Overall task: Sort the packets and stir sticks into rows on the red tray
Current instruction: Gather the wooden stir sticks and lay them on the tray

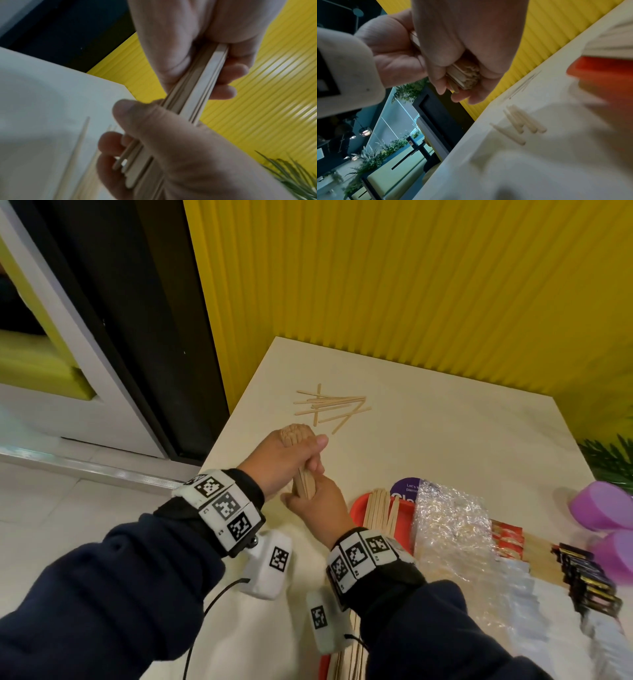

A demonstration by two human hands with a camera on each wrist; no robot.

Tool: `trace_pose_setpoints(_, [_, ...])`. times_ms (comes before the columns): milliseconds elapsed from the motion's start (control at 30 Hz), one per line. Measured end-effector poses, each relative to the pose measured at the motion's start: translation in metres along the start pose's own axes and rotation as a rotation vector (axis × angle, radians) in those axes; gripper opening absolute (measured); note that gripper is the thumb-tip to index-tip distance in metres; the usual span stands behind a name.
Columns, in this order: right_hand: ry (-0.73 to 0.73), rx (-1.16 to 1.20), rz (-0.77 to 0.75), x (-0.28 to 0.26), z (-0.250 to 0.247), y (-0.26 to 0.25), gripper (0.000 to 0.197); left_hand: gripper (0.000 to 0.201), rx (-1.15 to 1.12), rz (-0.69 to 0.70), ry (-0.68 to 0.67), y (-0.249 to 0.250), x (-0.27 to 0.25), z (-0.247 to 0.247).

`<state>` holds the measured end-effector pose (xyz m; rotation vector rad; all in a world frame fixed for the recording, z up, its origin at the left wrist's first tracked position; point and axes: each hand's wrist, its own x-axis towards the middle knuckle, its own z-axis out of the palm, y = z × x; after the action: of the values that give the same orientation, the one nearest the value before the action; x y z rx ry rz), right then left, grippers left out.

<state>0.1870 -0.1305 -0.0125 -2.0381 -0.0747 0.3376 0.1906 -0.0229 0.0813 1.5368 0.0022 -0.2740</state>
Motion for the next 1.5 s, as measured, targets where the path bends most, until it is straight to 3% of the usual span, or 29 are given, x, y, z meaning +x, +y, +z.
trace_pose_setpoints(100, [0.004,0.047,-0.013,-0.024,-0.017,-0.015,0.003,0.035,-0.121,-0.044,0.0,0.008,-0.001,0.018])
trace_pose_setpoints(200, [0.019,0.093,-0.043,-0.045,-0.032,-0.026,0.018,0.034,-0.179,-0.068,-0.025,0.011,-0.001,0.035])
trace_pose_setpoints(367, [0.114,0.061,0.033,-0.063,-0.048,-0.013,0.023,0.017,-0.205,-0.155,-0.063,0.008,0.001,0.062])
trace_pose_setpoints(433, [0.135,0.072,0.099,-0.07,-0.053,-0.005,0.016,0.008,-0.189,-0.202,-0.092,0.001,0.001,0.072])
trace_pose_setpoints(500, [0.136,0.054,0.147,-0.076,-0.056,0.002,0.003,0.015,-0.191,-0.28,-0.119,-0.008,0.0,0.082])
trace_pose_setpoints(700, [0.138,0.025,0.253,-0.089,-0.069,0.008,0.014,0.02,-0.213,-0.459,-0.151,-0.021,0.004,0.105])
trace_pose_setpoints(833, [0.139,0.049,0.277,-0.088,-0.08,0.003,0.029,0.005,-0.183,-0.518,-0.088,-0.024,0.009,0.115])
trace_pose_setpoints(933, [0.135,-0.085,0.31,-0.079,-0.077,0.007,0.041,0.038,-0.084,-0.532,-0.062,-0.03,0.01,0.123])
trace_pose_setpoints(1100, [0.138,0.026,0.404,-0.073,-0.084,0.015,0.015,0.039,-0.038,-0.529,-0.055,-0.037,0.012,0.118])
trace_pose_setpoints(1267, [0.115,0.077,0.58,-0.067,-0.09,0.021,0.018,0.06,-0.065,-0.629,-0.014,-0.042,0.012,0.105])
trace_pose_setpoints(1400, [0.111,0.049,0.648,-0.062,-0.086,0.022,0.025,0.062,-0.088,-0.687,-0.026,-0.044,0.01,0.103])
trace_pose_setpoints(1500, [0.156,0.004,0.657,-0.059,-0.082,0.02,0.011,0.062,-0.092,-0.717,-0.049,-0.044,0.011,0.103])
